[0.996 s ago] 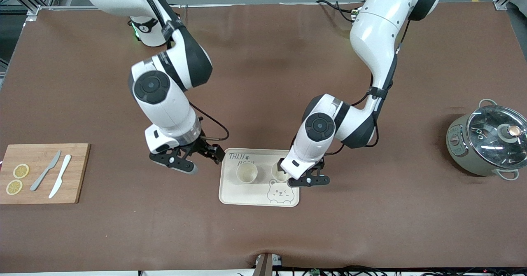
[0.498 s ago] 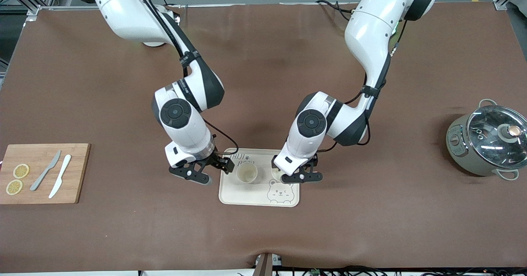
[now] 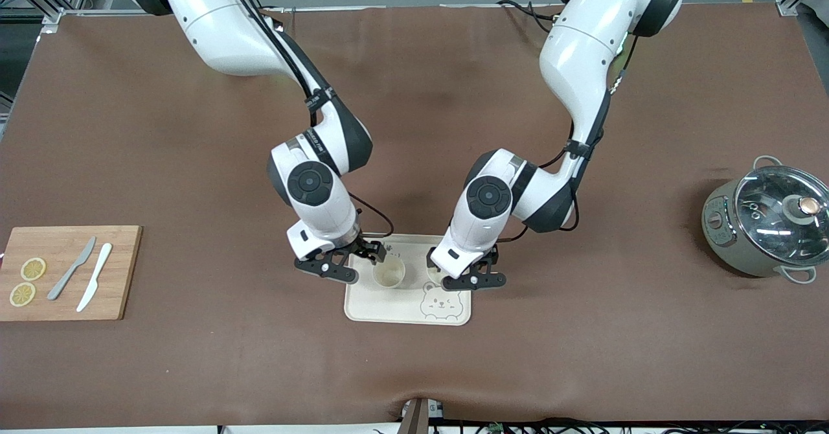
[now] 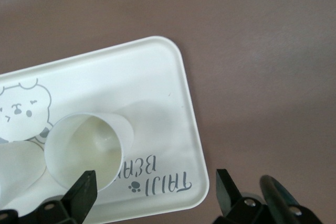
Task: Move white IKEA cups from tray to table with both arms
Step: 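Lower both grippers over the cups and close them on the rims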
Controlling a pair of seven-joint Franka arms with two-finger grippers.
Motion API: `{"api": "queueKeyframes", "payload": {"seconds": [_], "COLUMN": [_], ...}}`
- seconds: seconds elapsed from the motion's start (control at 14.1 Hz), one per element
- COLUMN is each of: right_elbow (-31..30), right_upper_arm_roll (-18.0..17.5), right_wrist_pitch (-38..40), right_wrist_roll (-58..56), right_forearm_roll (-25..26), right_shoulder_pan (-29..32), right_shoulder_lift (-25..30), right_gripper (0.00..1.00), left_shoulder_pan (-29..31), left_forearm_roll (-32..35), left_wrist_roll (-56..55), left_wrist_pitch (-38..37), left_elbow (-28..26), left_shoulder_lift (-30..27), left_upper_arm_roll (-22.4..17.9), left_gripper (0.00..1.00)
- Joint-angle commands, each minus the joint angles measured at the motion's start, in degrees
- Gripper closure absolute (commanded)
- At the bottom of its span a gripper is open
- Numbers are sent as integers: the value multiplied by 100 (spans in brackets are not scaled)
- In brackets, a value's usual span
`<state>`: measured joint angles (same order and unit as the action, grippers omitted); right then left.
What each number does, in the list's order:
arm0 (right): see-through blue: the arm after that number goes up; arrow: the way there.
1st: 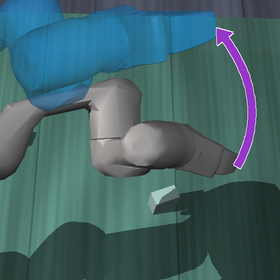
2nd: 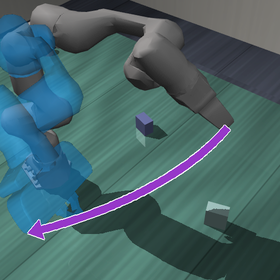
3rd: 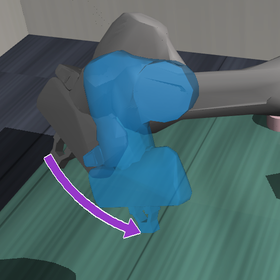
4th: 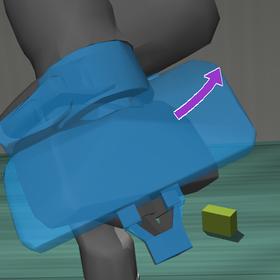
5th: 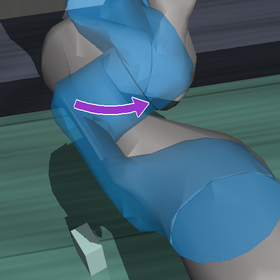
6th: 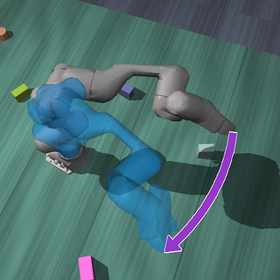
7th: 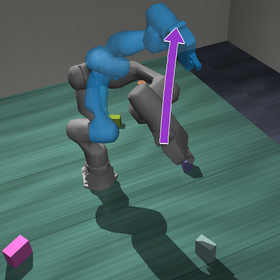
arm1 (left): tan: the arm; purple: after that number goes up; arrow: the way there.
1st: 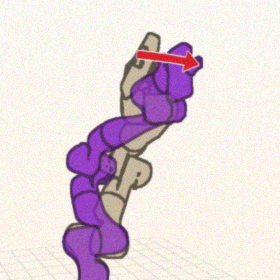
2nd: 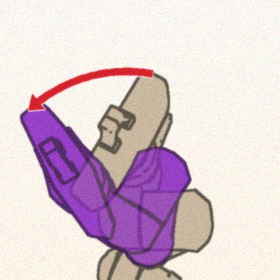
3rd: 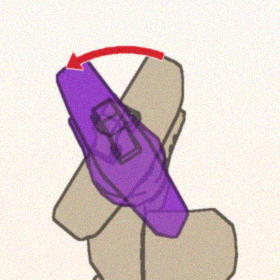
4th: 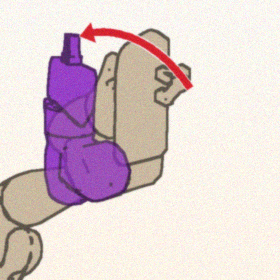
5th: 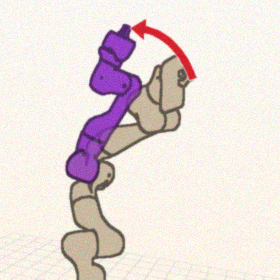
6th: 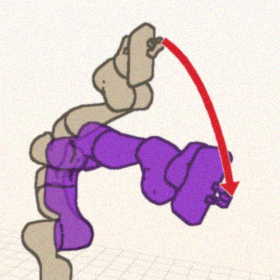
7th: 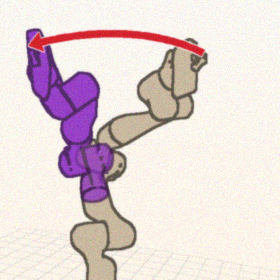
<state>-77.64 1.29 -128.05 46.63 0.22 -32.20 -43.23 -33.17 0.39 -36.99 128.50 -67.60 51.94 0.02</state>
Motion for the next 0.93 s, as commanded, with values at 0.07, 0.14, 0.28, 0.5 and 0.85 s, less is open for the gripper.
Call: {"api": "queueKeyframes", "payload": {"seconds": [0.07, 0.14, 0.28, 0.5, 0.85], "right_elbow": [143, 152, 152, 152, 161], "right_upper_arm_roll": [21, 29, 29, 29, 29], "right_wrist_pitch": [-290, -325, -396, -606, -871], "right_wrist_roll": [233, 233, 233, 233, 233], "right_forearm_roll": [66, 66, 66, 66, 75], "right_shoulder_pan": [-85, -94, -85, -85, -76], "right_shoulder_lift": [-238, -273, -300, -405, -572], "right_gripper": [0, 0, 0, 0, 0], "left_shoulder_pan": [-50, -50, -32, -23, -23], "left_forearm_roll": [14, 14, 14, 14, -4], "left_wrist_roll": [-46, -46, -19, -10, -107], "left_wrist_pitch": [148, 201, 201, 210, 210], "left_elbow": [36, 18, 18, 18, 10], "left_shoulder_lift": [97, 123, 141, 150, 150], "left_upper_arm_roll": [-82, -82, -82, -82, -82], "left_gripper": [0, 0, 0, 0, 24]}}
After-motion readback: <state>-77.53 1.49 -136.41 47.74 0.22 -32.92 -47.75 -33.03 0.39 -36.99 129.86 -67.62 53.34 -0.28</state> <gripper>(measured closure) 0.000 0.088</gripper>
